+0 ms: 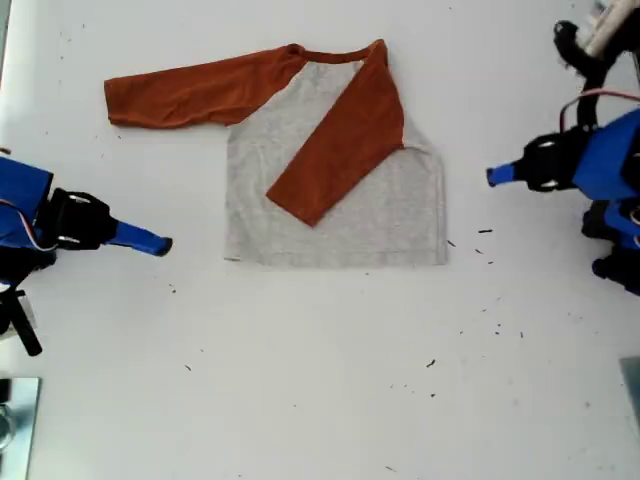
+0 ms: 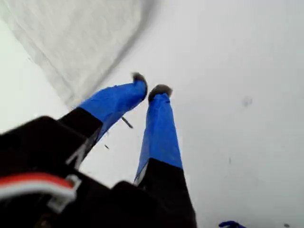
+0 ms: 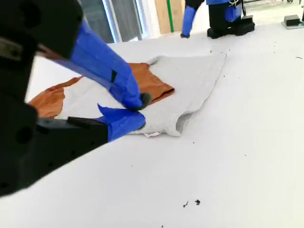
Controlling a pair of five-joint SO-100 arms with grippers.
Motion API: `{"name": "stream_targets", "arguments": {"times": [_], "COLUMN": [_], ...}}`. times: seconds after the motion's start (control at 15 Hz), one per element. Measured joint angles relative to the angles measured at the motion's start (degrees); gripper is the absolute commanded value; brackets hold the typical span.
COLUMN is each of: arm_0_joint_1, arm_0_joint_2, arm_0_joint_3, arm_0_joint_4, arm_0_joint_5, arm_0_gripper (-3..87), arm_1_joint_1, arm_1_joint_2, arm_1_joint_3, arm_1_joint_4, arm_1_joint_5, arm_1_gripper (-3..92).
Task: Fold t shirt
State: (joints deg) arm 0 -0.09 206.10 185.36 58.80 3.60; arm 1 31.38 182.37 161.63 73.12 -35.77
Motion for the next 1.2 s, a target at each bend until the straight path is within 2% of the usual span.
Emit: {"name": "stream_targets", "arguments": {"times": [0.2,0.33,0.4,0.53,0.67,0.73,0.8,0.93,1.0,1.13,1.2], "arm_0_joint_1": [-1.6,-1.7,-1.9,-3.3,-4.4,-6.3,-11.1,-24.1,-31.4,-46.0,-52.3], "arm_0_joint_2": [-1.5,-16.1,-27.5,-49.6,-63.9,-67.7,-69.5,-72.2,-73.7,-76.1,-76.1], "arm_0_joint_3": [-0.3,-9.7,-19.5,-41.5,-52.7,-55.2,-57.0,-61.3,-63.5,-66.4,-66.5], "arm_0_joint_4": [-0.2,0.5,5.1,16.3,19.7,20.7,21.5,24.1,25.2,25.8,25.9], "arm_0_joint_5": [-14.0,-23.3,-28.3,-33.0,-33.8,-33.0,-28.7,-18.3,-12.6,-0.5,3.2], "arm_0_gripper": [-0.3,-0.2,-0.2,-0.2,-0.2,2.0,20.3,36.1,40.2,39.4,38.5], "arm_1_joint_1": [-4.2,-4.7,-4.7,-4.7,-4.7,-4.7,-4.7,-4.7,-4.7,-4.7,-4.7], "arm_1_joint_2": [11.9,13.0,13.5,14.4,15.3,16.1,16.6,17.1,17.1,17.1,17.1], "arm_1_joint_3": [10.8,12.1,12.2,12.3,12.5,12.7,12.7,12.7,12.7,12.7,12.7], "arm_1_joint_4": [2.4,2.3,2.3,2.3,2.4,2.4,2.5,2.5,2.5,2.5,2.5], "arm_1_joint_5": [3.1,3.3,3.3,3.3,3.3,3.3,3.3,3.3,3.3,3.3,3.3], "arm_1_gripper": [3.5,3.5,3.5,3.5,3.5,3.5,3.5,3.5,3.5,3.5,3.5]}}
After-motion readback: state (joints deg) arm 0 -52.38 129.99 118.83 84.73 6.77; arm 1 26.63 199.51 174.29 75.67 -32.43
